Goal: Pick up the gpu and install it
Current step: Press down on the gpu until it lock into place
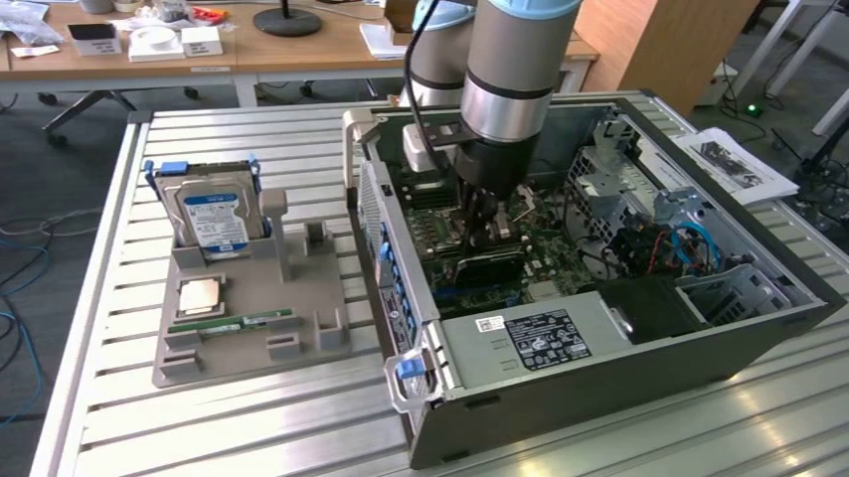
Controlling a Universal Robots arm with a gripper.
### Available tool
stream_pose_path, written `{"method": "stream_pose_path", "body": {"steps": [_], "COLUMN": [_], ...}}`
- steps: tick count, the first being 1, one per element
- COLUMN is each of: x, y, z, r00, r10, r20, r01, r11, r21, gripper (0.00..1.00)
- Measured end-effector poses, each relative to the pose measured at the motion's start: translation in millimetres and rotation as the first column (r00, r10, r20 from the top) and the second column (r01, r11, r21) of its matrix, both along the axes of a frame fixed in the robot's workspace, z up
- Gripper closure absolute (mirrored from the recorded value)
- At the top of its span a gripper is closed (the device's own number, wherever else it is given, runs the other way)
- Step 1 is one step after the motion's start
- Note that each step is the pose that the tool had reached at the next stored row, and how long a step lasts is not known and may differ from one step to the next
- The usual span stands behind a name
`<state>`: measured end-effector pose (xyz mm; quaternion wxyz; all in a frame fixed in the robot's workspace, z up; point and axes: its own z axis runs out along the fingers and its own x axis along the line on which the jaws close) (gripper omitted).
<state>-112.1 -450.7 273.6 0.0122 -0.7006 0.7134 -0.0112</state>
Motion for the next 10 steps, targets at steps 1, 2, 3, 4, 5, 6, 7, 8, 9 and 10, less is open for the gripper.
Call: {"method": "stream_pose_path", "body": {"steps": [1,2,3,4,5,6,7,8,9,10], "x": [0.0,0.0,0.0,0.0,0.0,0.0,0.0,0.0,0.0,0.1], "y": [0.0,0.0,0.0,0.0,0.0,0.0,0.0,0.0,0.0,0.0], "z": [2.2,4.8,8.0,11.2,14.4,17.7,21.0,24.5,28.3,31.6], "r00": [1.0000,1.0000,1.0000,1.0000,1.0000,1.0000,1.0000,1.0000,1.0000,1.0000], "r10": [0.000,0.000,0.000,0.000,0.000,0.000,0.000,0.000,0.000,0.000], "r20": [-0.0001,0.0000,0.0000,0.0000,0.0000,-0.0002,-0.0001,-0.0001,-0.0001,0.0000], "r01": [0.000,0.000,0.000,0.000,0.000,0.000,0.000,0.000,0.000,0.000], "r11": [1.0000,1.0000,1.0000,1.0000,1.0000,1.0000,1.0000,1.0000,1.0000,1.0000], "r21": [0.0000,0.0000,-0.0001,0.0000,-0.0001,-0.0003,-0.0003,-0.0006,-0.0010,-0.0012], "gripper": [0.89,0.89,0.89,0.89,0.89,0.89,0.89,0.89,0.89,0.89]}}
